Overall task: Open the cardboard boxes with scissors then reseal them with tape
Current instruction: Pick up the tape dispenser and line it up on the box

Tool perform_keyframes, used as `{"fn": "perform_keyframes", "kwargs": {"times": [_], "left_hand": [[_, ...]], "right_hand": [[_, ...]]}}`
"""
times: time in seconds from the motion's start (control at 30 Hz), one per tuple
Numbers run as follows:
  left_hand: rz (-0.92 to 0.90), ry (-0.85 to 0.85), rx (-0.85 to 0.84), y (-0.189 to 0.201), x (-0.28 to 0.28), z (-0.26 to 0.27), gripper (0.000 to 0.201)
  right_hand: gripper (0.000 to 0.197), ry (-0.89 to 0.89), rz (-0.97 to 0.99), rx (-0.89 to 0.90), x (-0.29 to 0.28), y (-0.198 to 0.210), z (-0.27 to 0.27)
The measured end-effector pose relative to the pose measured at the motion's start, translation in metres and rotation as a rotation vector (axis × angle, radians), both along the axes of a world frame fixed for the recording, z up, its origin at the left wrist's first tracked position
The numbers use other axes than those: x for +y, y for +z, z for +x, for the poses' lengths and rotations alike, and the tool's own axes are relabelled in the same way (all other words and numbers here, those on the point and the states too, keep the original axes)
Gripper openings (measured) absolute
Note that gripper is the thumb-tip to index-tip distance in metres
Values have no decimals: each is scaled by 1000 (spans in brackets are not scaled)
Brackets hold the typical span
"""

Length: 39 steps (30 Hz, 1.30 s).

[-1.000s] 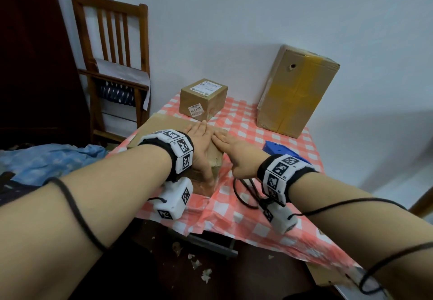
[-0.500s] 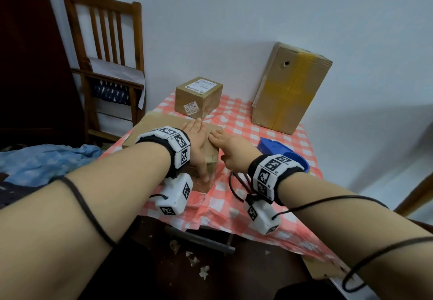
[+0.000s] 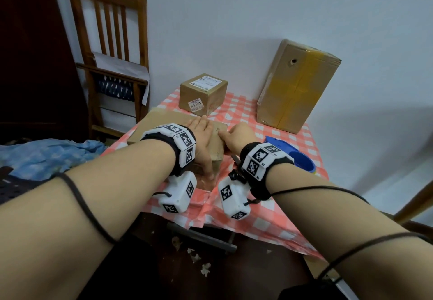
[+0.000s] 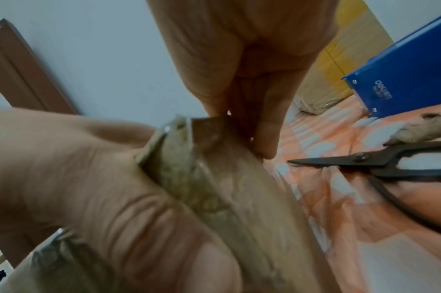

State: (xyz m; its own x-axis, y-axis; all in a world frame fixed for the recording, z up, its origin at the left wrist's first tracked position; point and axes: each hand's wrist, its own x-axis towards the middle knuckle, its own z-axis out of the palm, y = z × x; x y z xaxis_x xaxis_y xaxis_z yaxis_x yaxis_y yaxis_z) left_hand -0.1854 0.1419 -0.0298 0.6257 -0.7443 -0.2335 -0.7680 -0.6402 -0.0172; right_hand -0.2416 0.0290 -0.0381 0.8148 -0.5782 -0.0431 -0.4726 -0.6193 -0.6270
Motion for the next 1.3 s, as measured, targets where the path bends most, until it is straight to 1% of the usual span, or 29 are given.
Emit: {"fn": "perform_keyframes", "kwargs": {"times": [0.07, 0.1, 0.17, 0.23, 0.3, 0.33, 0.4, 0.43, 0.5, 0.57, 0.6, 0.7, 0.77, 0.87, 0.97, 1.0, 1.07, 1.1, 1.13, 1.17, 1.2, 1.27, 1.3], "left_hand": [[-2, 0, 2, 0, 0, 0, 145], [-2, 0, -1, -1, 0, 0, 145], [-3, -1, -9, -1, 0, 1, 145], [-9, -1, -13, 0, 0, 1, 144], [-12, -1, -12, 0, 0, 1, 144], [-11, 0, -11, -1, 0, 1, 144], [-12, 1, -11, -1, 0, 1, 145], [-12, -1, -11, -1, 1, 1, 145], [-12, -4, -7, -1, 1, 1, 145], [-23, 6, -10, -1, 0, 1, 146], [-34, 17, -6, -1, 0, 2, 147], [-87, 44, 24, -3, -2, 4, 150], [-107, 53, 27, -5, -1, 4, 149], [-133, 60, 42, -6, -1, 5, 144], [-138, 59, 43, -4, 0, 3, 135], [-145, 61, 40, -3, 0, 2, 131], [-167, 69, 41, -3, 2, 2, 121], [-181, 70, 43, -2, 2, 2, 116], [-190, 68, 42, -3, 2, 2, 114], [-197, 62, 40, -2, 2, 2, 116], [-189, 55, 40, -3, 3, 1, 125], [-168, 65, 69, -1, 4, -2, 151], [-169, 80, 93, 1, 5, -4, 157]], "right_hand": [[36, 8, -18, -10, -4, 4, -1], [35, 10, 4, -14, -6, 5, -3], [36, 18, 112, -10, -11, 9, -5], [41, 22, 160, 29, -10, 13, -4], [49, 40, 101, 91, -8, 16, -1], [49, 65, 31, 132, -5, 18, 1], [40, 116, -61, 166, -1, 18, 2], [37, 138, -62, 170, -4, 17, 3], [34, 153, 1, 180, -11, 15, 4], [34, 117, 66, 152, -16, 15, 5], [34, 91, 59, 145, -15, 17, 6], [49, 63, -76, 154, -12, 18, 11], [51, 91, -112, 149, -10, 15, 18], [45, 117, -212, 150, -8, 13, 20], [29, 124, -199, 125, -12, 15, 19], [30, 127, -192, 134, -11, 15, 19], [44, 122, -150, 137, -7, 16, 19], [47, 112, -125, 125, -5, 16, 18], [44, 115, -128, 114, -3, 16, 18], [37, 127, -143, 120, -2, 17, 18], [33, 120, -132, 123, -1, 18, 18], [33, 45, -62, 97, -3, 18, 18], [36, 54, -67, 116, -3, 17, 20]]}}
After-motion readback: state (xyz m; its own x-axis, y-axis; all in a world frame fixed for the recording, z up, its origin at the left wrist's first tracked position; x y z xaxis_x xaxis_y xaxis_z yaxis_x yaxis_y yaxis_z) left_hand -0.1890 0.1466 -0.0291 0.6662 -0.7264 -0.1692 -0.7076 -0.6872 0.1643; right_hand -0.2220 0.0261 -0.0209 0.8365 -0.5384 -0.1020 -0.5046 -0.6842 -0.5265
